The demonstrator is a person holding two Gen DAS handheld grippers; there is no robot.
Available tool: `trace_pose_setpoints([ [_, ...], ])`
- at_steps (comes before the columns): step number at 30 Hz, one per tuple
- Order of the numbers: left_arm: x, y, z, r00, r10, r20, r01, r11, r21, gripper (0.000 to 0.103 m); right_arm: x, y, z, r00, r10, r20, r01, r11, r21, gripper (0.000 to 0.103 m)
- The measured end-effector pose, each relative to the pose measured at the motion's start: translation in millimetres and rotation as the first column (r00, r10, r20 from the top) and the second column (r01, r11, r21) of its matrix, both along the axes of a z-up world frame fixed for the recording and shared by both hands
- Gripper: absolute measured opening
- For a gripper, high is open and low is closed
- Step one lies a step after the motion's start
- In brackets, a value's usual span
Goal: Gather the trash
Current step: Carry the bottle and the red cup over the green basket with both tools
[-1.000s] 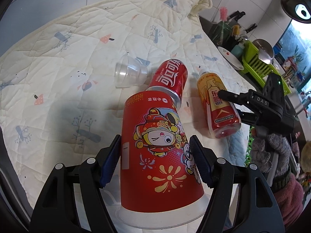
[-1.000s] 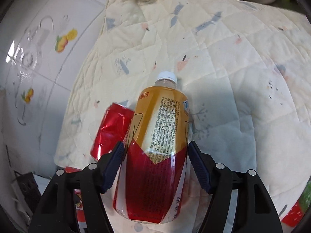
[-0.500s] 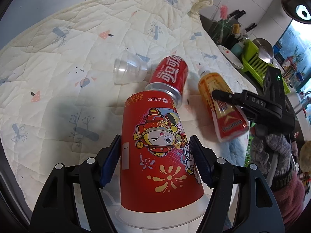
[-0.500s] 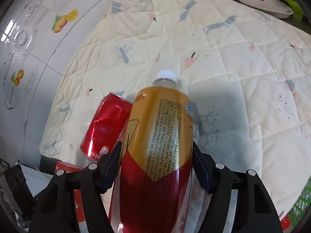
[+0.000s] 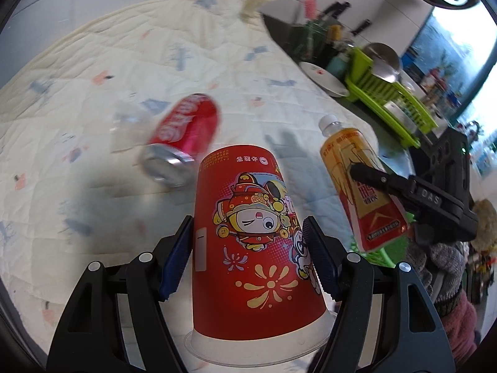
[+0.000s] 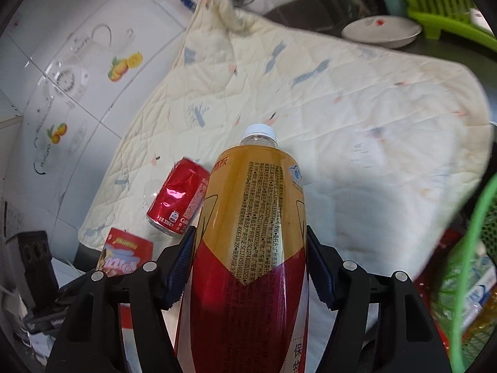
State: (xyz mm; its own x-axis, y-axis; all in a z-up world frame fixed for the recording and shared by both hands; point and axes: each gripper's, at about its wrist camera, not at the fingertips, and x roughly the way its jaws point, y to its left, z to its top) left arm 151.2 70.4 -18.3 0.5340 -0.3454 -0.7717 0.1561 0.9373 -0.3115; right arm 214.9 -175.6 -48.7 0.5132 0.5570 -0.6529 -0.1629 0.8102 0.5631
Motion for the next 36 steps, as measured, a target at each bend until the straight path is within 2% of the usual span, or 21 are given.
trace_pose_setpoints([
  [5, 4.1, -48.3, 2.7, 0.995, -0.098, 0.002, 0.098, 0.995, -0.013, 0.069, -31.8, -61.2, 8.6, 0.996, -0.084, 0.026, 0.085, 0.995, -0.049, 0.064],
  [9, 7.8, -88.5, 3.2, 0.985, -0.17, 0.002, 0.17, 0.985, -0.027, 0.069, -56.9, -125.3, 6.2, 0.983, -0.184, 0.028, 0.186, 0.972, -0.144, 0.064],
  [17, 13.1, -162.3, 2.6, 0.957, -0.289, -0.003, 0.288, 0.956, -0.053, 0.069, -88.3, -231.8, -38.6, 0.926, -0.378, -0.02, 0.351, 0.876, -0.331, 0.064],
  [20, 14.8, -182.8, 3.4, 0.947, -0.32, -0.007, 0.319, 0.946, -0.051, 0.069, -86.7, -249.6, -57.0, 0.911, -0.411, -0.037, 0.366, 0.846, -0.387, 0.064],
  [28, 17.9, -225.7, 5.6, 0.926, -0.377, -0.006, 0.376, 0.926, -0.037, 0.069, -75.0, -267.0, -96.5, 0.902, -0.426, -0.069, 0.348, 0.811, -0.47, 0.064],
  [36, 20.2, -262.9, -1.7, 0.901, -0.434, -0.003, 0.434, 0.9, -0.04, 0.069, -69.3, -275.8, -107.5, 0.903, -0.427, -0.055, 0.344, 0.793, -0.503, 0.066],
])
